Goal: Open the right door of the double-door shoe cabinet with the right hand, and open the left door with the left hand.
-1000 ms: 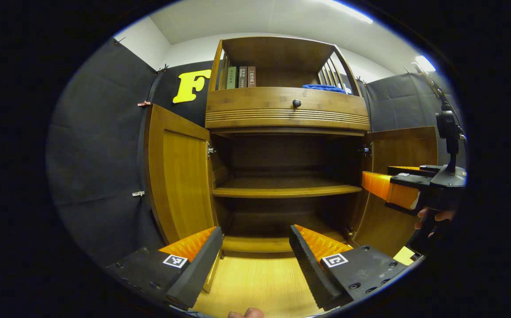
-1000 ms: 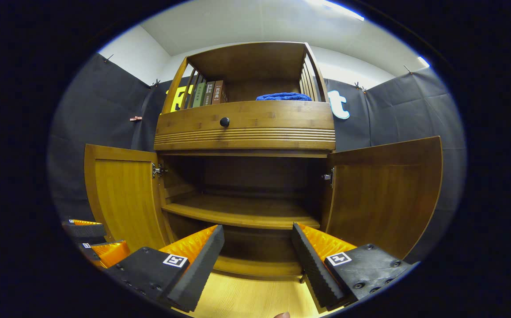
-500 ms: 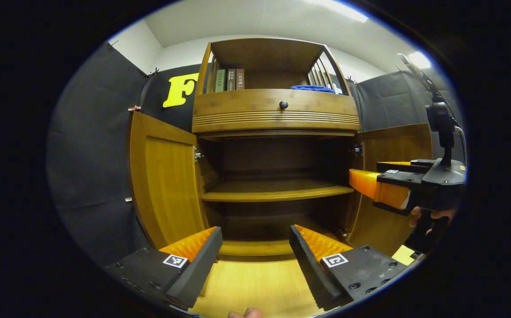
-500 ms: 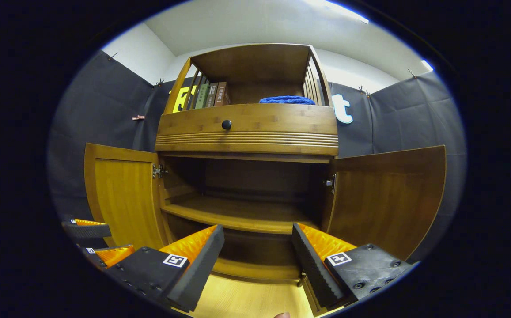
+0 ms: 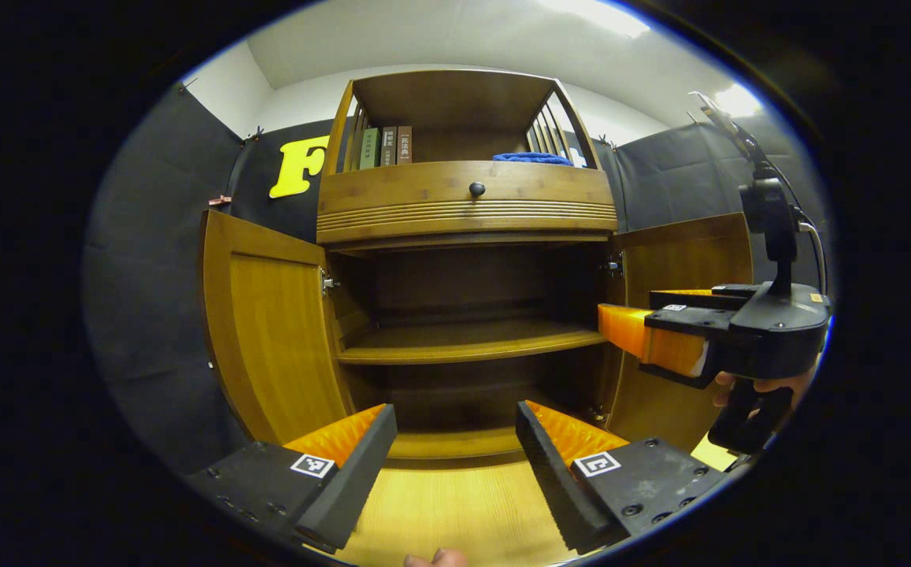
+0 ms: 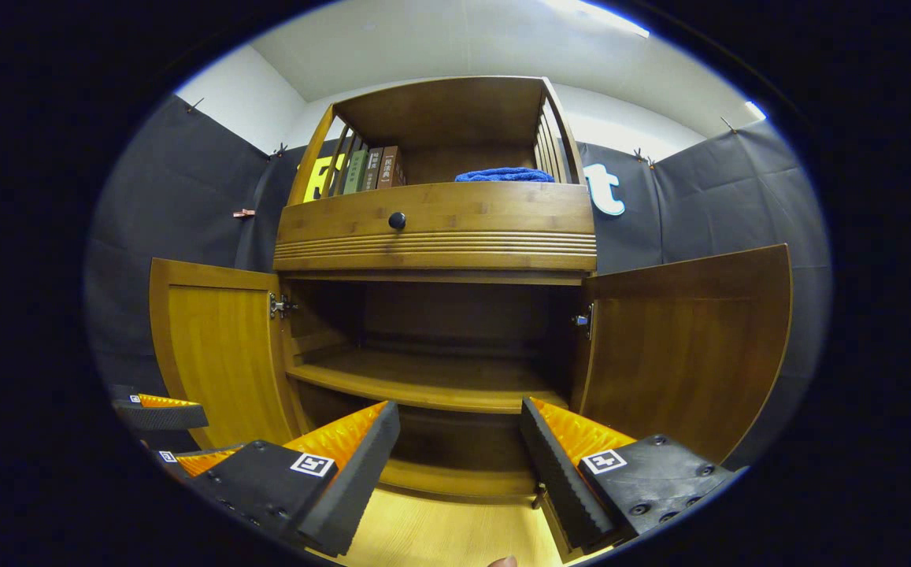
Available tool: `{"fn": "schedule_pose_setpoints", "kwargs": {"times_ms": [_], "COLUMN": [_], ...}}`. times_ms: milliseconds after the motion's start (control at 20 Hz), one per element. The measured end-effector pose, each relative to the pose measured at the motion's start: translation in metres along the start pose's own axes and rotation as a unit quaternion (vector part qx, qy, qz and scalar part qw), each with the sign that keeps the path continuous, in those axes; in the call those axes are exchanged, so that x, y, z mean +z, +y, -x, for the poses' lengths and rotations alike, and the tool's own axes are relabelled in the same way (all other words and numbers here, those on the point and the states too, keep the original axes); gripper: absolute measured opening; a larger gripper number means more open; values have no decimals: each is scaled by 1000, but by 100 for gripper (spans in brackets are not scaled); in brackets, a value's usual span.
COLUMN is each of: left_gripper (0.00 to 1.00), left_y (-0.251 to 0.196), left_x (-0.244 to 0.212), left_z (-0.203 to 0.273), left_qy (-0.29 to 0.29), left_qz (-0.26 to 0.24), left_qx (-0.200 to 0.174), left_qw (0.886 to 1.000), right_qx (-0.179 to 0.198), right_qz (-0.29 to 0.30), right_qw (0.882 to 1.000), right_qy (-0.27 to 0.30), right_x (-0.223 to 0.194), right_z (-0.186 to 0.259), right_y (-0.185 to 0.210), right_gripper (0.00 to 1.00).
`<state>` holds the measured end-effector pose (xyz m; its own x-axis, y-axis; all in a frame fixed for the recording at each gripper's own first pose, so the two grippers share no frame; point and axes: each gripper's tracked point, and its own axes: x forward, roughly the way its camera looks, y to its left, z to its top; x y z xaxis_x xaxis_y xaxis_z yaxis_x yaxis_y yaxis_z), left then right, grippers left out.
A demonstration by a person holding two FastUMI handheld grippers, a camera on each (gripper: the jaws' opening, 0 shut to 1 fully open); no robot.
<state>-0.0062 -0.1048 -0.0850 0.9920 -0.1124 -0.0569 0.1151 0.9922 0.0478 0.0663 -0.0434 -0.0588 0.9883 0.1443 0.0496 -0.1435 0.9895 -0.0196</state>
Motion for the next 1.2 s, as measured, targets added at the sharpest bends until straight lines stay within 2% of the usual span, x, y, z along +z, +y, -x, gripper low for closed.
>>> {"fn": "schedule_pose_setpoints", "kwargs": {"times_ms": [800, 950, 1150, 1200], "left_gripper": [94, 94, 94, 95], "left_y": [12, 16, 7, 1], "left_x": [4, 7, 22, 29], "left_z": [22, 30, 42, 46], "left_qy": [-8, -6, -16, -23], "left_qz": [15, 25, 37, 38], "left_qx": [25, 41, 61, 67], "left_qw": [1000, 999, 997, 997], "right_qx": [6, 8, 0, 4], "right_qz": [8, 1, -8, -11], "right_qw": [1000, 1000, 999, 999], "right_qy": [-6, -5, -39, -50], "right_x": [5, 9, 35, 41], "right_z": [21, 36, 75, 87], "right_y": [3, -3, -32, -41], "right_gripper": [98, 96, 100, 98]}}
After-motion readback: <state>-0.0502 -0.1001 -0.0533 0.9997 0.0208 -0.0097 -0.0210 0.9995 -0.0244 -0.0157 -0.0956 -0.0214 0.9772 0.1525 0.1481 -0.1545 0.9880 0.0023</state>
